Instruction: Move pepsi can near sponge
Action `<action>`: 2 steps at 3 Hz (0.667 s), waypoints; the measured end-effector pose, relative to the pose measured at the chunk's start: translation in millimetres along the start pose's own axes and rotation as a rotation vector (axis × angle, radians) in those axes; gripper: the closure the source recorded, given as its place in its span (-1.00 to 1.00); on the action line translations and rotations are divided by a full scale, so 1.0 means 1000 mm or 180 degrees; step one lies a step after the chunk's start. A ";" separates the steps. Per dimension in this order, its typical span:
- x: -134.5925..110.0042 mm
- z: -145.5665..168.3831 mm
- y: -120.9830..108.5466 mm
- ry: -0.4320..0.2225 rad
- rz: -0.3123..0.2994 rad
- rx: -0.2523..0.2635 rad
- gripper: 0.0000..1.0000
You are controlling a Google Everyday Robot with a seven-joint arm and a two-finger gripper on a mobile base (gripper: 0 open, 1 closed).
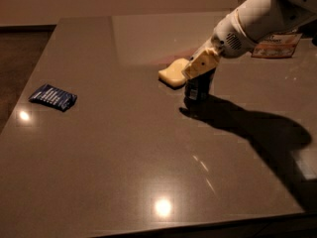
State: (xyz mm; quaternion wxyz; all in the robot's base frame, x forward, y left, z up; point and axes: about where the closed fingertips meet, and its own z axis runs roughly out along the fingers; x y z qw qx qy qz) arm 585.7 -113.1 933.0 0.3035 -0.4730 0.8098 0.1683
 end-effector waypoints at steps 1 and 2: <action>0.000 0.004 -0.010 0.0004 0.0032 0.0054 0.17; -0.005 0.008 -0.014 -0.0047 0.0041 0.0085 -0.28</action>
Offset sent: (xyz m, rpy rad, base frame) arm 0.0253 0.0027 0.0001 0.0228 -0.0395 -0.0448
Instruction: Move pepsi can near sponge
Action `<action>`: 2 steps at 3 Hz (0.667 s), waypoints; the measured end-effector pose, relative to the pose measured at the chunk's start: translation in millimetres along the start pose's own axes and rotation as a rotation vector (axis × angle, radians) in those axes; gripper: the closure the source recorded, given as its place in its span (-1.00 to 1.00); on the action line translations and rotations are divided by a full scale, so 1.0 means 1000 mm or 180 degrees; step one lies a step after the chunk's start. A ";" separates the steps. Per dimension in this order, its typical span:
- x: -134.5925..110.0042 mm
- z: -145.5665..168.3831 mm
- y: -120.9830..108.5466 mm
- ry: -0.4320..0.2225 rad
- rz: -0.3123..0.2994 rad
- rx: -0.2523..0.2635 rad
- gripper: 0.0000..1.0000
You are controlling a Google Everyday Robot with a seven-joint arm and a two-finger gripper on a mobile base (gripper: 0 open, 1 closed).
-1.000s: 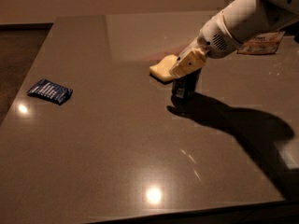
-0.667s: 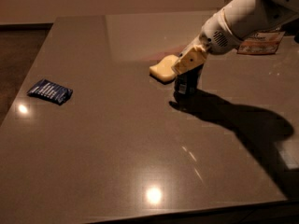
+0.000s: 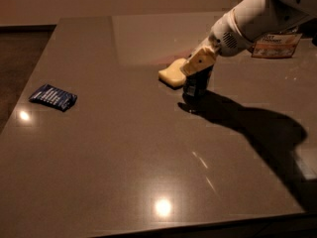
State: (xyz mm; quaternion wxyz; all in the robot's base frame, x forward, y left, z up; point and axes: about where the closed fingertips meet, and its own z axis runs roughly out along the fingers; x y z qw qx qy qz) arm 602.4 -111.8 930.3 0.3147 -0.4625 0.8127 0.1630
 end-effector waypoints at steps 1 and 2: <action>-0.006 0.005 0.002 -0.0015 -0.0080 0.0099 -0.77; -0.006 0.006 0.003 -0.0015 -0.0082 0.0090 -1.00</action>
Offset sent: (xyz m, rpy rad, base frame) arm 0.0016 0.0068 0.0004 -0.0146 -0.0329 -0.0010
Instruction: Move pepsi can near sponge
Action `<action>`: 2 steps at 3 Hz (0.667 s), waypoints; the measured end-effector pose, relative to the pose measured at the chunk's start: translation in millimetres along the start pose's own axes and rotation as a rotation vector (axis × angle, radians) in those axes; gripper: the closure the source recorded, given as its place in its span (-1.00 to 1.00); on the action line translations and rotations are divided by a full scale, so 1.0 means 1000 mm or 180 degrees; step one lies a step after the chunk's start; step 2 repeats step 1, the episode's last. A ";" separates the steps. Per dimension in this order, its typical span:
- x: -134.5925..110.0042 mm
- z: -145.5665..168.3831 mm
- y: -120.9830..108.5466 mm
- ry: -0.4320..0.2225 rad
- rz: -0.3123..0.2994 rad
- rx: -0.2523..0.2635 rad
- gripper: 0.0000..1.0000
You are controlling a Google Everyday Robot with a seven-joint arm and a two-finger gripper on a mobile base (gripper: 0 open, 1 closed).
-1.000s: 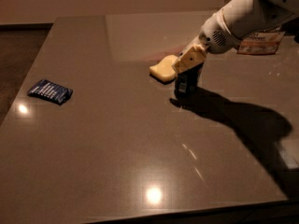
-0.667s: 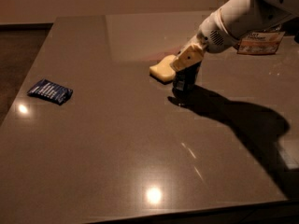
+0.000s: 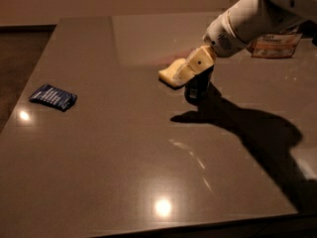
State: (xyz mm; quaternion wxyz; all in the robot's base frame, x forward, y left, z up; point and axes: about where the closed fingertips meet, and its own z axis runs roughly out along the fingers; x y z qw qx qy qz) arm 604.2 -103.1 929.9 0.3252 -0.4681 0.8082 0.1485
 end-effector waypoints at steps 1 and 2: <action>0.000 0.000 0.000 0.0000 0.0000 0.0000 -1.00; 0.000 0.000 0.000 0.0000 0.0000 0.0000 -1.00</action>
Offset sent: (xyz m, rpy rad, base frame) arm 0.0000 0.0000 0.0000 0.0000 0.0000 0.0000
